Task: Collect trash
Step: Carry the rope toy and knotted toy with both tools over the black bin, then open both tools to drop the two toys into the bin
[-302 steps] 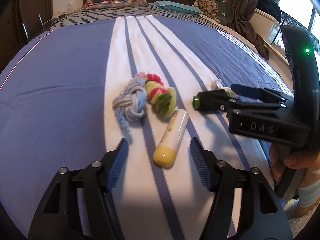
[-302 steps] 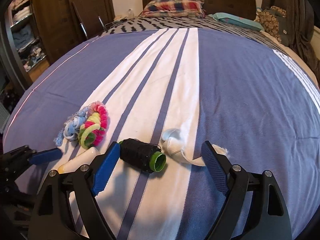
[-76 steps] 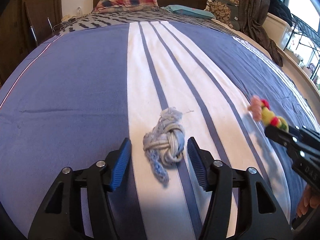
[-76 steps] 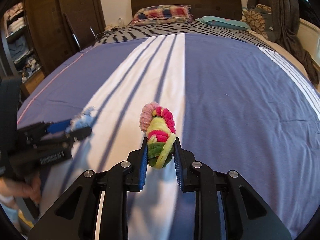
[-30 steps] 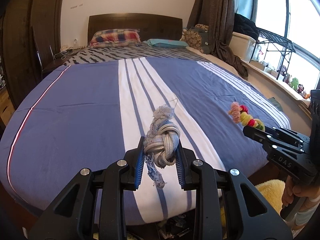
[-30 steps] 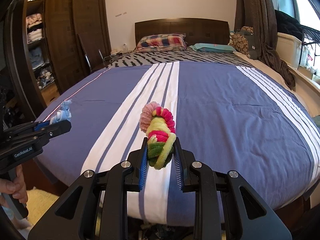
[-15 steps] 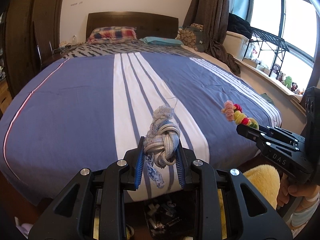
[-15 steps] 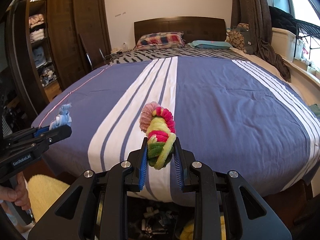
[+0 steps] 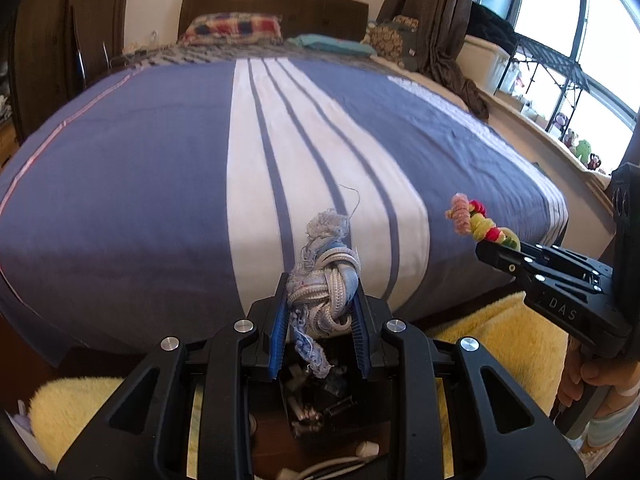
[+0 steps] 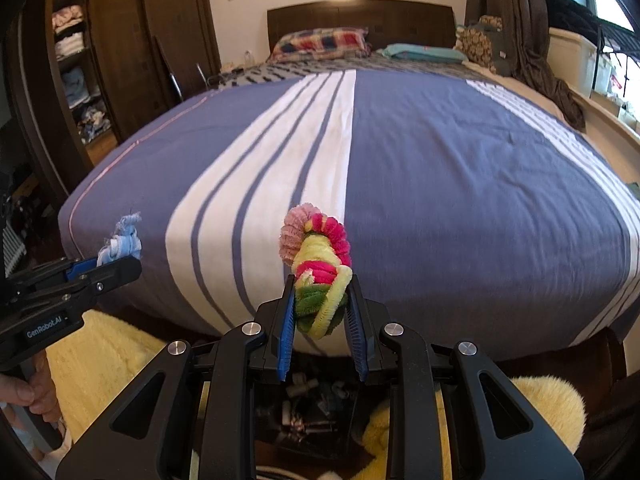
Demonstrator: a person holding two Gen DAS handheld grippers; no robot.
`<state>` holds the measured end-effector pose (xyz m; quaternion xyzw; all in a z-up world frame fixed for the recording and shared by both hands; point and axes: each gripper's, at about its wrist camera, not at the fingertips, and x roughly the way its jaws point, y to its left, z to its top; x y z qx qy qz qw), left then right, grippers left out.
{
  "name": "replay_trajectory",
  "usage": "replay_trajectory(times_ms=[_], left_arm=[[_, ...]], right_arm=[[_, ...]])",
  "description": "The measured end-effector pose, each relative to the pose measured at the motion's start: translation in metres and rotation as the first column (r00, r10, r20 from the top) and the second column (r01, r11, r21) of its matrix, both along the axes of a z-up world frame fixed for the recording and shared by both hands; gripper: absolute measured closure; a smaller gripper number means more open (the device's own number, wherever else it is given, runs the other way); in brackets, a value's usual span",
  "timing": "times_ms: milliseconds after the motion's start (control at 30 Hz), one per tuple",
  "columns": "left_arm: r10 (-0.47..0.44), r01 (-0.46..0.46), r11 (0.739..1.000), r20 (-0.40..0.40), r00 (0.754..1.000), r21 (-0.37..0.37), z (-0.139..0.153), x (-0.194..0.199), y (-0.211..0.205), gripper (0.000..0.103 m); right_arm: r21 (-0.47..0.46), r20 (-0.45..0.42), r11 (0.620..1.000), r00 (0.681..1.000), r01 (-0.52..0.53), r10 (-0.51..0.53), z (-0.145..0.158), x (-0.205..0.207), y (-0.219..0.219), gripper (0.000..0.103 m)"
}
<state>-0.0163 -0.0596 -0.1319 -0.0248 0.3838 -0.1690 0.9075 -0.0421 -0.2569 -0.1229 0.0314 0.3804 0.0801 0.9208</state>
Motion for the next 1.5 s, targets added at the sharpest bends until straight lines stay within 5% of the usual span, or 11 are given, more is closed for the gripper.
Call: replay_trajectory(times_ms=[867,1267,1500], left_arm=[[-0.005,0.023,0.998,-0.322,0.947,0.054,-0.136,0.0,-0.006,0.077],[-0.042,0.067,0.997,-0.469,0.882,0.036,-0.18,0.01,-0.012,0.077],[-0.075,0.132,0.988,-0.489,0.869,0.082,-0.192,0.013,-0.029,0.077]], right_arm=[[0.017,-0.289,0.999,0.956,-0.044,0.047,-0.105,0.005,0.02,0.078],[0.048,-0.465,0.997,0.883,-0.056,0.072,-0.154,0.019,0.03,0.078],[0.043,-0.507,0.998,0.86,-0.044,0.06,-0.169,0.033,0.028,0.078]])
